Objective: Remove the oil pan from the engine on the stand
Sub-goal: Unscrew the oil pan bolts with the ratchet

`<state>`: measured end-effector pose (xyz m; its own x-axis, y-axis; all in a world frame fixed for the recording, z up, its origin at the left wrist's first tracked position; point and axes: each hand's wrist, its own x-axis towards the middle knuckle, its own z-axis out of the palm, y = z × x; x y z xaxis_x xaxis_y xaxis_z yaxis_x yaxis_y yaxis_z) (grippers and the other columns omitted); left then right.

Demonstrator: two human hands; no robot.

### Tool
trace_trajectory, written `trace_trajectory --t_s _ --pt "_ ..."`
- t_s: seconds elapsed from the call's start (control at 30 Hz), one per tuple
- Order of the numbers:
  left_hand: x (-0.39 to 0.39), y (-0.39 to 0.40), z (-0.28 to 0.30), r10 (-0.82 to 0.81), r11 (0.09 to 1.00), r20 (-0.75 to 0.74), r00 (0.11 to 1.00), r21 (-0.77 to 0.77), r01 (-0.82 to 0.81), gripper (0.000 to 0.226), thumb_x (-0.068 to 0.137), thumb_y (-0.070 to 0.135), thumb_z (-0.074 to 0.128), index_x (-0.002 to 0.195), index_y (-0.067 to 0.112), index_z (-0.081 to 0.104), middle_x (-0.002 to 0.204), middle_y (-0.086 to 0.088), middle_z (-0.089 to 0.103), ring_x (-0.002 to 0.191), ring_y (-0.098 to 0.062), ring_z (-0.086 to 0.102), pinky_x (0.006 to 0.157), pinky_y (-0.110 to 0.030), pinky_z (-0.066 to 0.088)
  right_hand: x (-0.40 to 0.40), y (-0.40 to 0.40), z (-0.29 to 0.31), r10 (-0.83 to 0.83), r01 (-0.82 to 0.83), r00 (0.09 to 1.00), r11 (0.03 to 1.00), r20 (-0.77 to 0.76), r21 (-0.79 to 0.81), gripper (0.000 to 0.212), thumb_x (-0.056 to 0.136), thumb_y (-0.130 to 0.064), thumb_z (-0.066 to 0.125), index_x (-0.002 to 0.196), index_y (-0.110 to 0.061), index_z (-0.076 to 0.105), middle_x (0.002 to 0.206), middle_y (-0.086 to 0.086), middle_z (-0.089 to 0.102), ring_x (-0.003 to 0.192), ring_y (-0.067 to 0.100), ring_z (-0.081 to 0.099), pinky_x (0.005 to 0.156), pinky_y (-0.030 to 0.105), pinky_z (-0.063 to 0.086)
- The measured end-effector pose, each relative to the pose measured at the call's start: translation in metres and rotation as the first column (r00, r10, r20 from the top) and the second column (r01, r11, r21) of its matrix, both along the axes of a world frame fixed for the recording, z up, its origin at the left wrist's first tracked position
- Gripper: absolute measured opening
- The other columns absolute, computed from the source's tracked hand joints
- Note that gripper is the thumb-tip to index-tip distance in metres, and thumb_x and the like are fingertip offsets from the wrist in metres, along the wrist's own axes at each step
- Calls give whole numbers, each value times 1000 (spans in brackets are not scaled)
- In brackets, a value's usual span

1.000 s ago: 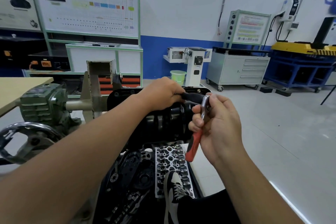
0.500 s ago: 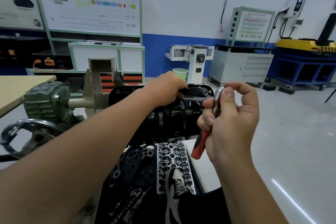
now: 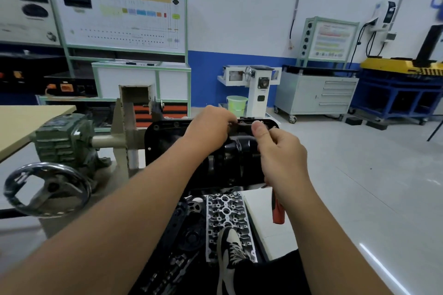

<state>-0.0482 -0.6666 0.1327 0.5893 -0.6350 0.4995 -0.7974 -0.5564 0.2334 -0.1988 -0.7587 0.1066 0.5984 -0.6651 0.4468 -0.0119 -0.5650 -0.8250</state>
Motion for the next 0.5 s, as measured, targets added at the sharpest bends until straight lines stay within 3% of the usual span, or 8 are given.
trace_trajectory --t_s 0.07,0.1,0.17,0.23,0.27,0.3,0.4,0.5 --pt "-19 7 -6 96 950 -108 989 -286 -124 36 88 3 65 115 25 75 109 -2 74 102 -23 67 91 -39 57 -4 -2 -2 -32 31 999 997 -15 -66 54 100 -58 52 74 -12 61 68 1 62 69 20 60 61 37 48" --pt "-31 9 -11 103 868 -192 976 -461 -182 25 86 5 66 100 24 76 95 2 76 89 -18 70 82 -35 58 -6 -3 -5 -35 31 999 994 -38 -109 48 101 -55 52 77 -15 63 73 1 64 75 20 60 64 36 48" --pt "-58 10 -20 -105 661 -470 877 -692 -291 13 86 16 68 73 18 70 67 1 72 57 -16 67 57 -28 54 -8 -4 -10 -56 36 995 975 -83 -220 33 101 -48 54 89 -20 66 85 1 65 84 21 59 67 33 44" --pt "-79 2 -25 -448 569 -680 581 -718 -401 24 90 28 72 74 12 67 60 -6 69 40 -14 54 42 -21 39 -9 -3 -14 -86 56 993 941 -76 -334 18 100 -38 58 99 -23 66 89 2 61 84 22 55 62 27 36" --pt "-86 -2 -25 -549 559 -716 432 -698 -447 28 92 33 74 79 9 66 58 -7 66 38 -12 48 39 -18 33 -9 -2 -14 -87 55 994 924 -69 -379 13 100 -32 59 105 -24 67 90 2 60 85 22 53 62 28 34" --pt "-91 -7 -24 -606 546 -720 337 -685 -483 29 91 35 76 84 8 64 56 -6 61 38 -11 43 38 -17 29 -9 -2 -13 -74 39 995 913 -70 -407 16 99 -26 60 113 -24 68 91 3 60 87 23 53 65 29 34" --pt "-96 -16 -19 -687 447 -677 264 -680 -581 32 84 27 85 91 10 59 51 -3 45 37 -11 33 39 -16 24 -12 -2 -10 23 -33 999 895 -28 -445 25 95 -15 64 117 -23 72 83 -2 64 78 15 55 69 23 37" --pt "-100 -18 -17 -687 412 -678 261 -660 -628 26 80 17 85 75 11 61 47 -2 48 36 -12 40 39 -16 35 -13 3 -11 64 -40 994 966 87 -255 15 89 -28 68 100 -34 75 79 -15 70 78 5 63 67 14 43"
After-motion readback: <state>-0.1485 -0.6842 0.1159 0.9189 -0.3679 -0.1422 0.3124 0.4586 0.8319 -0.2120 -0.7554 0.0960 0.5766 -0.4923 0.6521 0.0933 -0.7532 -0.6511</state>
